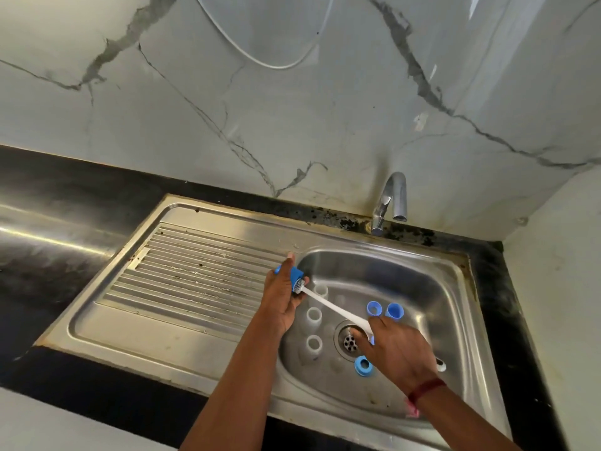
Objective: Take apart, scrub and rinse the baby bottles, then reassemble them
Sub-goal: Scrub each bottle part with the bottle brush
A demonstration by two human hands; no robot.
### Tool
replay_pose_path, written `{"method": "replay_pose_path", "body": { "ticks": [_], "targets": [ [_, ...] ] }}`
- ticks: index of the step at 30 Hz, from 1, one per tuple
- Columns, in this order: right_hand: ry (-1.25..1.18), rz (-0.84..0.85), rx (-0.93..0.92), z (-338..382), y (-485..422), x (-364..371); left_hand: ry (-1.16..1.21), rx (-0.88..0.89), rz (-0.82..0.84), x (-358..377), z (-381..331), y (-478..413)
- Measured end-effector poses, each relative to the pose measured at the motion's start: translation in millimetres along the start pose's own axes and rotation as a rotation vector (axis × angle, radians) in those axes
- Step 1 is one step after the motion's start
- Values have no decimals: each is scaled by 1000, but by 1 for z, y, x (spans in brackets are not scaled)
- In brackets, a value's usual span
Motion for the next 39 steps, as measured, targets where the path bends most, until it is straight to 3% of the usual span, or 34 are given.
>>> {"method": "replay_pose_path", "body": {
  "ticks": [13,18,27,39],
  "targets": [
    [-391,115,88,-5,0,-3,175,59,122,2,2,-3],
    [-587,63,143,2,0,0,182,139,192,6,-9,-4],
    [-605,36,151,-2,-12,-13,158,171,211,3,-26,-3],
    [-735,303,105,4,-21,-14,69,166,288,3,-27,-7]
  ]
}}
Point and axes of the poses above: each hand's wrist, its own y-axis away from the middle knuckle, its own x-axis out of the palm, z = x × y, the point moved 2 cm from there along -y, towards the middle knuckle, and after that the axes turned 9 degrees about z, right-handed, at the moved point
